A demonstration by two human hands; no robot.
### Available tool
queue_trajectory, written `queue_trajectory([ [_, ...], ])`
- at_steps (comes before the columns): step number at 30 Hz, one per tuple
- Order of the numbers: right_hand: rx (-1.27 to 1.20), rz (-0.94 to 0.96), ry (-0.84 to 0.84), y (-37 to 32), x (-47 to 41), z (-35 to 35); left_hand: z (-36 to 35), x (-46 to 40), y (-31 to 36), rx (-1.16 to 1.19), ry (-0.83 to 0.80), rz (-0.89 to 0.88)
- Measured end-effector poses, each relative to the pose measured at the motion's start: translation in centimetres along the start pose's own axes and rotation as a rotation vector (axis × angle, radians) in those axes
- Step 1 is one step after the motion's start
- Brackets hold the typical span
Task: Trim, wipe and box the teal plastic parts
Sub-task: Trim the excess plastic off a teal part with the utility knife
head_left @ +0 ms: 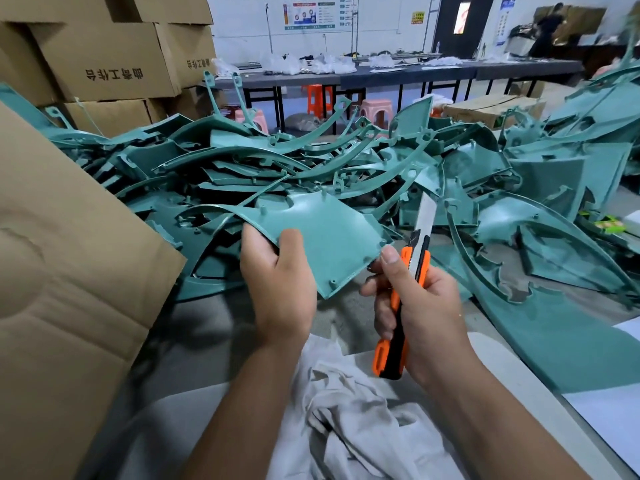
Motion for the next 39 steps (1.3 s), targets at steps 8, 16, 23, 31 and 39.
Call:
queue_trajectory([
  [8, 0.025, -0.129, -0.043, 1.3, -0.5, 0.0, -0.2, 0.7, 0.8, -0.017, -0.028, -0.232],
  [16, 0.195, -0.172, -0.282, 1.6, 0.1, -1.1, -0.3, 0.8, 1.7, -0.152, -0.092, -0.46],
  [23, 0.132, -0.046, -0.083, 0.7, -0.8, 0.6, 0.3, 0.4, 2.0, -0.093, -0.027, -0.413],
  [31, 0.546, 0.34, 0.277, -1.9, -0.5, 2.6, 0.1, 0.1, 1.9, 0.109, 0.057, -0.235],
  [39, 0.744, 0.479, 0.25, -2.1, -0.2, 1.7, -0.5, -0.1, 2.5, 0.284, 0.115, -0.102],
])
Point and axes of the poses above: each hand's wrist, its own x-axis away from the middle knuckle, its own z-axis out of the back of the hand, y = z × x, the point moved 6 cm from there along -x, towards the middle knuckle, and after that the axes turned 12 degrees about -z, right-handed, at the moved point
